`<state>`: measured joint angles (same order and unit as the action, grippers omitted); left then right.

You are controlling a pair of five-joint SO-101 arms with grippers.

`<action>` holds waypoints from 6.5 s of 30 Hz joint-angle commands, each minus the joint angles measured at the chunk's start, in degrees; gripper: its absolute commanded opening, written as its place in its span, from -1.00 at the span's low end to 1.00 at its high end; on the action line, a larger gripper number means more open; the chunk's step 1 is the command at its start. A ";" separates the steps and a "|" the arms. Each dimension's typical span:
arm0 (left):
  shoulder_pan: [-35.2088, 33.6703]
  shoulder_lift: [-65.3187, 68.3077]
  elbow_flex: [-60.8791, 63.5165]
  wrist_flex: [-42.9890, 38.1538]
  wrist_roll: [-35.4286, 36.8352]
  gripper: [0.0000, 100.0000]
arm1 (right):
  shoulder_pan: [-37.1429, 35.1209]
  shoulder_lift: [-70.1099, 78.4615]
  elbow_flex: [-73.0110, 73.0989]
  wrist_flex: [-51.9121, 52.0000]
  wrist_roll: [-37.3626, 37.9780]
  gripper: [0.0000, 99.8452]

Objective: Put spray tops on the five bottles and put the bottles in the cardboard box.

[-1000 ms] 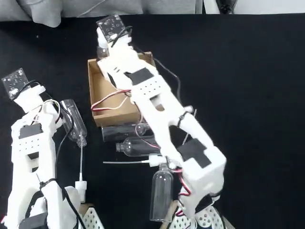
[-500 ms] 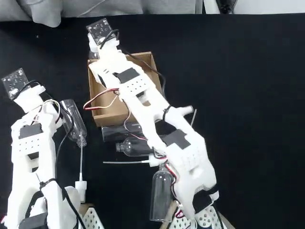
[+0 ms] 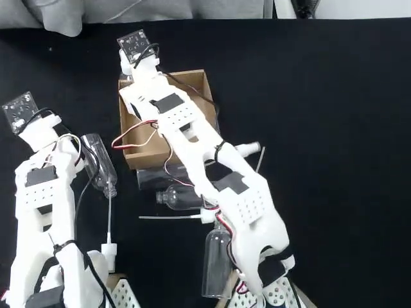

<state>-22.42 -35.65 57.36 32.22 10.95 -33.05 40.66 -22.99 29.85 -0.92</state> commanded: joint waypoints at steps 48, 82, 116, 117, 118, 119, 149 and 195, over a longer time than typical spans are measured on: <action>-0.48 -2.37 -0.04 -3.43 0.44 -0.94 | -2.20 -10.07 -1.71 24.53 -0.44 -0.25; -0.48 -2.37 0.75 -3.60 0.44 -0.94 | -1.85 -30.55 -1.45 56.97 -0.35 -0.24; -0.57 -2.37 0.57 -3.60 0.44 -0.94 | -2.20 -49.89 15.16 70.68 28.92 -0.25; -0.57 -2.37 0.57 -3.69 0.44 -0.94 | -2.20 -50.51 16.48 70.51 29.19 -0.25; -0.57 -2.37 0.57 -3.69 0.44 -0.94 | -2.20 -50.77 17.36 70.42 29.10 -0.25; -0.57 -2.37 0.75 -4.22 0.44 -0.94 | -2.20 -50.77 18.15 70.42 28.92 -0.25; -1.45 -2.29 1.19 -6.24 0.44 -0.94 | -10.99 -50.77 33.80 70.51 39.56 -0.25; -1.45 -2.29 1.19 -6.33 0.44 -0.94 | -9.85 -50.77 63.43 30.15 45.54 -0.43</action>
<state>-23.38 -35.65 59.38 26.95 10.95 -45.10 -6.55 40.48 62.46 44.00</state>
